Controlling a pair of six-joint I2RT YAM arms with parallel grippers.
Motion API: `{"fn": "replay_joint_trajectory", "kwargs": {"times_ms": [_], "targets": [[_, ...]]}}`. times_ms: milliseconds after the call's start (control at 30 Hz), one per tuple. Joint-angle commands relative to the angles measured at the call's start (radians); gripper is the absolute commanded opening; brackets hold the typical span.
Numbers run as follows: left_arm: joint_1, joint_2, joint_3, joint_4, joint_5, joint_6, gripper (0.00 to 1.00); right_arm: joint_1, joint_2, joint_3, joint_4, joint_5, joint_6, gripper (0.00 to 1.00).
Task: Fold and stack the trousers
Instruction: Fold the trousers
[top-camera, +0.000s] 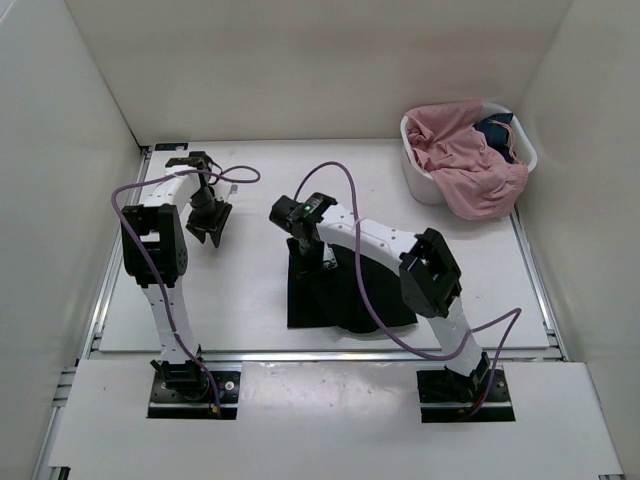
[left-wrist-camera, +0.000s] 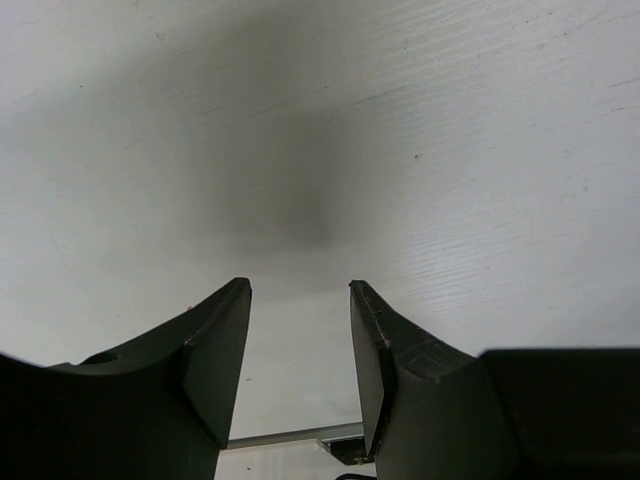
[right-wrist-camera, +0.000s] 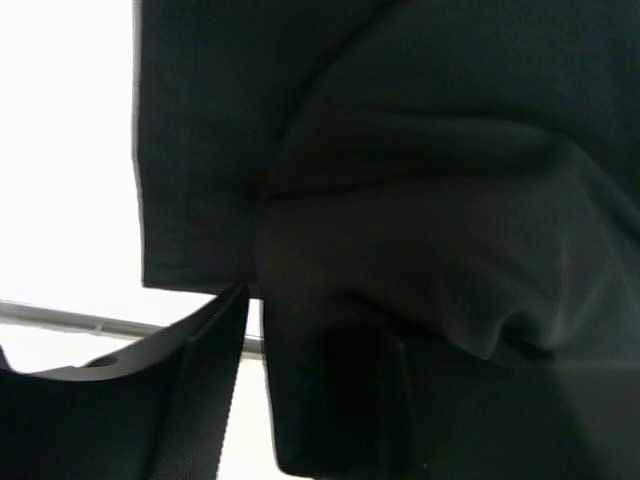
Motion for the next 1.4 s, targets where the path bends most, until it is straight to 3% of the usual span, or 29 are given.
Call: {"fn": "replay_joint_trajectory", "kwargs": {"times_ms": [0,100,233,333,567,700,900,933,1033,1267,1367], "targets": [[0.002,-0.022,-0.004,0.017,-0.01,-0.008,0.56,0.033,-0.023,0.106,0.08,-0.097,-0.122,0.57],[0.002,-0.022,-0.004,0.017,-0.02,-0.008,0.56,0.127,-0.078,0.134,0.186,-0.128,-0.254,0.57],[0.002,-0.022,0.007,0.017,-0.02,-0.008,0.56,0.145,-0.197,0.09,0.25,-0.21,-0.33,0.59],[0.002,-0.022,0.016,0.008,-0.02,0.001,0.56,0.136,-0.341,-0.094,0.358,-0.199,-0.33,0.67],[-0.022,-0.063,0.057,-0.032,0.022,0.041,0.57,-0.003,-0.613,-0.485,0.484,-0.039,-0.166,0.69],[-0.12,-0.152,0.07,-0.032,0.097,0.097,0.57,-0.083,-0.702,-0.657,0.472,0.039,-0.055,0.63],[-0.508,-0.371,-0.117,0.041,0.056,0.228,0.63,-0.181,-0.785,-0.875,0.481,0.117,0.113,0.42],[-0.603,-0.393,-0.149,0.064,0.024,0.24,0.69,-0.206,-0.802,-0.909,0.503,0.106,0.17,0.42],[-0.731,-0.421,-0.211,0.112,-0.001,0.24,0.76,-0.342,-0.882,-1.079,0.638,0.005,0.27,0.45],[-0.844,-0.349,-0.255,0.136,0.04,0.167,0.77,-0.424,-0.926,-1.207,0.642,-0.015,0.33,0.47],[-0.845,-0.318,-0.277,0.17,-0.01,0.138,0.62,-0.442,-0.926,-1.231,0.642,-0.026,0.339,0.47]]}}
